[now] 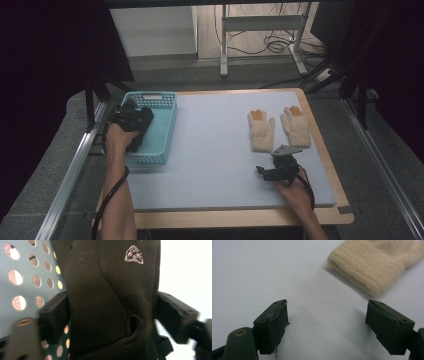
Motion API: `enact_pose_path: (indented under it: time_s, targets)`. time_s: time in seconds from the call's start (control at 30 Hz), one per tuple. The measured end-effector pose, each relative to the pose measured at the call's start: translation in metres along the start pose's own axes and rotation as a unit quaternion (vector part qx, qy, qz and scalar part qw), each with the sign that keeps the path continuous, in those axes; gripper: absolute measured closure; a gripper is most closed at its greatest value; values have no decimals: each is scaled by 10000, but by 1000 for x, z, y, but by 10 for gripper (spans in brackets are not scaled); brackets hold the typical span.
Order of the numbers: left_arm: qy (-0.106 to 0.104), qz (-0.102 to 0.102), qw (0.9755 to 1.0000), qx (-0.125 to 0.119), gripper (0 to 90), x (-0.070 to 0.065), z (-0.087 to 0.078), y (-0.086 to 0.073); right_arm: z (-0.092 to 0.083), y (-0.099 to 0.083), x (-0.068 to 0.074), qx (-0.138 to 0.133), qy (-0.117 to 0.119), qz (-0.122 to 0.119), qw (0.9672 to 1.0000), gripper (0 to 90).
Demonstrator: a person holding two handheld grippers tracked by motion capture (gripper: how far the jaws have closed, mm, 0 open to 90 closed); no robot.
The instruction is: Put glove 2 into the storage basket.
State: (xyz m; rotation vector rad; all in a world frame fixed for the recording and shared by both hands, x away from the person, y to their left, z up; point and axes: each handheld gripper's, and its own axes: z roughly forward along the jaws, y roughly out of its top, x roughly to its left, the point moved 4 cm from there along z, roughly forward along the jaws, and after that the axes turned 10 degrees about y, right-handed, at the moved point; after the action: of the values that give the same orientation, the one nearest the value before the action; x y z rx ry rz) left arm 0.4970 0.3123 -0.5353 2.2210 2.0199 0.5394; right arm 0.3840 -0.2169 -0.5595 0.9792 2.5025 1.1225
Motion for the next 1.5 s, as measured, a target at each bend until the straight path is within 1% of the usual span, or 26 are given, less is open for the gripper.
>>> enact_pose_path:
  time_s: [0.03, 0.13, 0.27, 0.37, 0.43, 0.47, 0.53, 0.6, 0.63, 0.67, 0.77, 0.83, 0.9, 0.97, 1.03, 1.07, 1.13, 1.23, 1.27, 1.3, 1.33, 1.43, 1.5]
  targets:
    - [-44, 20, 10000, -21, 93, 1, -3, 0, 0, 0, 0, 0, 0, -3, 10000, 178]
    - [-260, -55, 9994, -221, 41, 3, -11, -1, 0, 0, 0, 0, -1, -6, 10000, 178]
    - [-532, -159, 9972, -493, 29, 6, -25, 0, 0, 0, 0, -5, -3, 3, 10000, 178]
    - [-666, -118, 9953, -696, 25, 6, -35, 0, 0, 0, 0, -5, -1, 4, 10000, 178]
    - [-769, -94, 9932, -864, 24, 3, -41, 0, 0, 0, 0, -5, -3, 1, 10000, 178]
    - [-839, -49, 9919, -950, 24, 2, -44, 0, 0, 0, 0, -5, -2, 1, 10000, 178]
    - [-958, -25, 9889, -1139, 21, -3, -50, 1, 0, 0, 0, -5, -2, 2, 10000, 178]
    - [-1019, 51, 9858, -1334, 21, -9, -56, 1, 0, 0, 0, -4, -3, 1, 10000, 177]
    - [-1043, 94, 9839, -1447, 19, -12, -59, 1, 0, 0, 0, -5, -3, -2, 10000, 177]
    - [-1088, 158, 9813, -1579, 15, -17, -62, 0, 0, 0, 0, -4, -4, 0, 10000, 178]
    - [-1166, 303, 9763, -1800, 10, -29, -68, -1, 0, 0, 0, -5, -3, -1, 10000, 177]
    - [-1228, 401, 9723, -1947, 8, -38, -72, -2, 0, 0, 0, -4, -3, 0, 10000, 177]
    - [-1297, 516, 9684, -2066, 3, -49, -78, -3, 0, 0, 0, -5, -4, 1, 10000, 177]
    - [-1263, 649, 9654, -2186, 0, -60, -84, -5, 0, 0, 0, -5, -4, 4, 10000, 177]
    - [-1250, 844, 9612, -2311, 0, -74, -93, -7, 0, 0, 0, -4, -5, 3, 10000, 177]
    - [-1265, 887, 9596, -2352, 0, -79, -95, -9, 0, 0, 0, -5, -6, 4, 10000, 177]
    - [-1323, 1009, 9557, -2428, 0, -92, -102, -12, 0, 0, 0, -6, -6, 8, 10000, 177]
    - [-1436, 1220, 9492, -2521, 0, -111, -110, -17, 0, 0, 0, -7, -6, 6, 10000, 177]
    - [-1471, 1288, 9468, -2555, 0, -117, -112, -20, 0, 0, 0, -7, -7, 3, 10000, 177]
    - [-1535, 1363, 9433, -2609, 0, -126, -115, -23, 0, 0, 0, -6, -6, 4, 10000, 177]
    - [-1582, 1417, 9408, -2640, 0, -131, -116, -25, 0, 0, 0, -5, -6, 5, 10000, 177]
    - [-1695, 1651, 9322, -2740, 0, -150, -122, -35, 0, 0, 0, -6, -7, 3, 10000, 177]
    - [-1761, 1771, 9267, -2809, 0, -162, -127, -42, 0, 0, 0, -6, -6, 4, 10000, 177]
